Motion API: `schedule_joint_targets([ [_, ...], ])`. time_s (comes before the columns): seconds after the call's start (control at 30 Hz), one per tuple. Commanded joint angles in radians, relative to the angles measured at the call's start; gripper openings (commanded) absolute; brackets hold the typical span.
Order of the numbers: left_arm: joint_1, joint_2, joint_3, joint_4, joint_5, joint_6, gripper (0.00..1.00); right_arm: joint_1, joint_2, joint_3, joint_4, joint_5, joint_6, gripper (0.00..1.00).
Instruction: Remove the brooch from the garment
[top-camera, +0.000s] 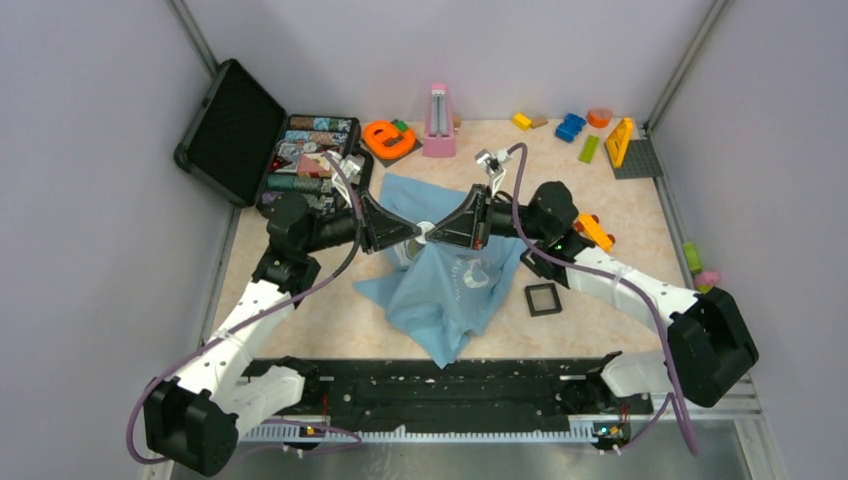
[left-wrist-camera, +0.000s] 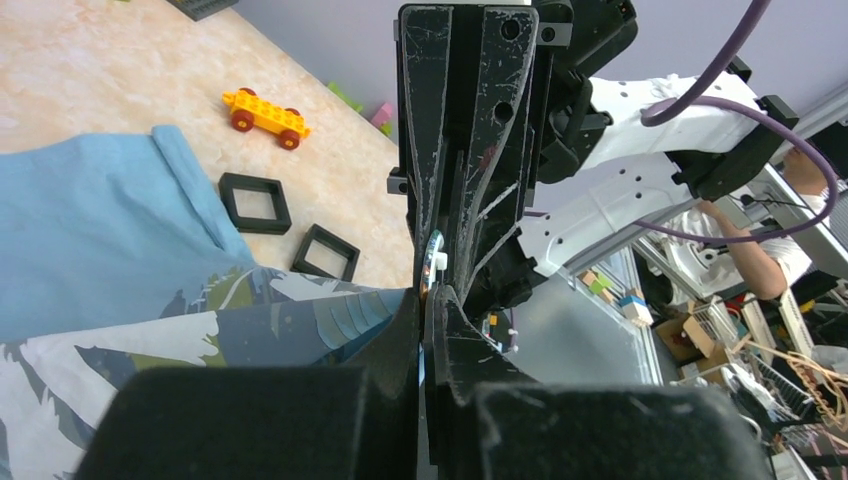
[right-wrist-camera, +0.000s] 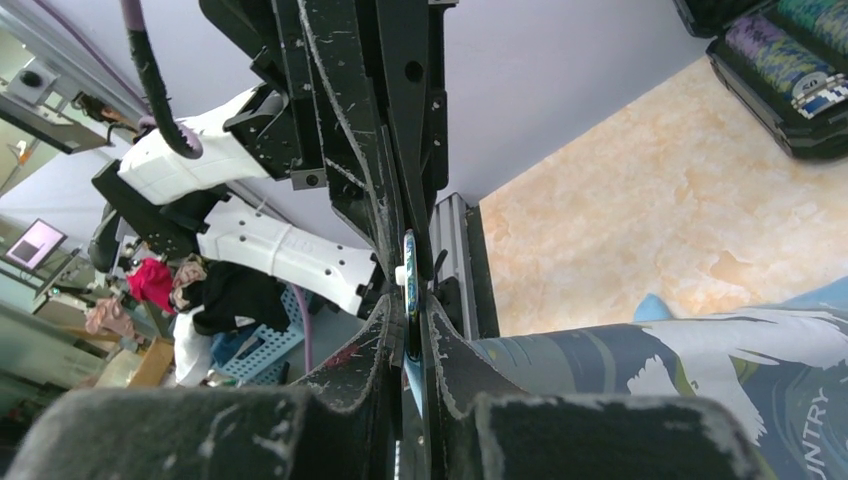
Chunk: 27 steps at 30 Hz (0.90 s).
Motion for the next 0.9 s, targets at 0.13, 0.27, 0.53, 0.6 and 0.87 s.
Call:
schedule_joint_targets([
  [0.13, -0.011, -0.011, 0.058, -0.049, 0.011, 0.058, 0.0, 0.024, 0.044, 0.107, -0.158, 0.082, -0.042, 0.03],
  [0.27, -0.012, -0.013, 0.061, -0.084, 0.013, 0.084, 0.0, 0.024, 0.067, 0.128, -0.204, 0.095, -0.046, 0.01],
  [0.53, -0.019, 0.016, 0.088, -0.139, 0.003, 0.117, 0.0, 0.058, 0.111, 0.205, -0.337, 0.079, -0.156, 0.03],
  [0.6, -0.02, 0.017, 0.094, -0.146, 0.003, 0.124, 0.0, 0.058, 0.111, 0.203, -0.334, 0.07, -0.157, 0.03],
  [0.87, -0.02, 0.018, 0.115, -0.277, -0.062, 0.19, 0.0, 0.063, 0.071, 0.188, -0.345, -0.025, -0.239, 0.2],
])
